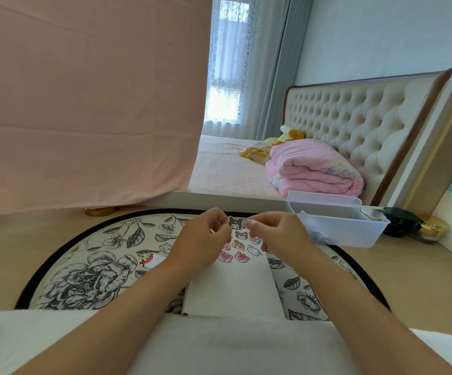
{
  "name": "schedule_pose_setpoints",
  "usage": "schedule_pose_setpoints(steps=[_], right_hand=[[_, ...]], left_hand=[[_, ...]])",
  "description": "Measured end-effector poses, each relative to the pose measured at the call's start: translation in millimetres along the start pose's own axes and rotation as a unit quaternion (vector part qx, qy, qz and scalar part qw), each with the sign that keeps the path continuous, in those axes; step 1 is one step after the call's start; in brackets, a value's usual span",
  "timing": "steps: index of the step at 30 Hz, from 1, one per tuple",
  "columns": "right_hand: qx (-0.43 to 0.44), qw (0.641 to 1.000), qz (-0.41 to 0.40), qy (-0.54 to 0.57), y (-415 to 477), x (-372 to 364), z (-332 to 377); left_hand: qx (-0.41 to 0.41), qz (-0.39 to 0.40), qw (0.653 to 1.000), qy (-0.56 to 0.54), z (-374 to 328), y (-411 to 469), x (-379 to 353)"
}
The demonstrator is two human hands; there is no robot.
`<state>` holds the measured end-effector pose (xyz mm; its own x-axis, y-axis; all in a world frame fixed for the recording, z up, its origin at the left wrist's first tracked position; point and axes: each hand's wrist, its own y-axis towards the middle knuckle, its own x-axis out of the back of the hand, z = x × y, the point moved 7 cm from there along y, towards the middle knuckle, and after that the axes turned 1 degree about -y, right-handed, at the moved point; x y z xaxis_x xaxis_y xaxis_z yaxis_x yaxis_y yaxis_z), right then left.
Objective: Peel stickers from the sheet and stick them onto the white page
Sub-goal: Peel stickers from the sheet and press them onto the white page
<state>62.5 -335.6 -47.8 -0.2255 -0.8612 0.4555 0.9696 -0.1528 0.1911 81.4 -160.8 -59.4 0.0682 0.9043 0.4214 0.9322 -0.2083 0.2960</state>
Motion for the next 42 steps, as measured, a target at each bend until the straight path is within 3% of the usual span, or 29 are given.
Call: schedule_pose_setpoints(steps=[2,7,16,24,28,31,35,42], right_hand=[[0.046,0.998,-0.016,-0.039,1.1,6.1,7.9],[0.116,0.988,0.035,-0.092,-2.5,4.8,21.2],[0.134,0.975,0.054,-0.171,-1.3,4.5,16.6],[0.128,0.972,0.06,-0.186,-4.3,7.2,17.0],[0.041,0.986,0.058,-0.148,-6.0,22.0,4.3],[-0.071,0.986,0.11,-0.106,-20.0,20.9,-20.8],[-0.123,0.978,0.121,-0.113,-27.0,15.1,-36.1],[-0.145,0.957,0.159,-0.197,-18.4,5.4,-38.9]], left_hand=[[-0.02,0.015,0.999,0.044,-0.9,0.2,-1.6],[-0.048,0.047,0.994,0.09,-4.7,-3.4,-6.0],[-0.101,0.04,0.972,0.209,-13.6,-6.4,-7.9],[-0.09,0.04,0.981,0.167,-12.3,-4.6,-8.2],[-0.019,0.037,0.998,0.054,-2.1,3.8,-5.7],[-0.073,0.059,0.983,0.155,-1.7,0.2,-11.0],[-0.133,0.131,0.933,0.309,1.3,-8.7,-32.8],[-0.145,0.136,0.924,0.325,3.3,-8.3,-35.6]])
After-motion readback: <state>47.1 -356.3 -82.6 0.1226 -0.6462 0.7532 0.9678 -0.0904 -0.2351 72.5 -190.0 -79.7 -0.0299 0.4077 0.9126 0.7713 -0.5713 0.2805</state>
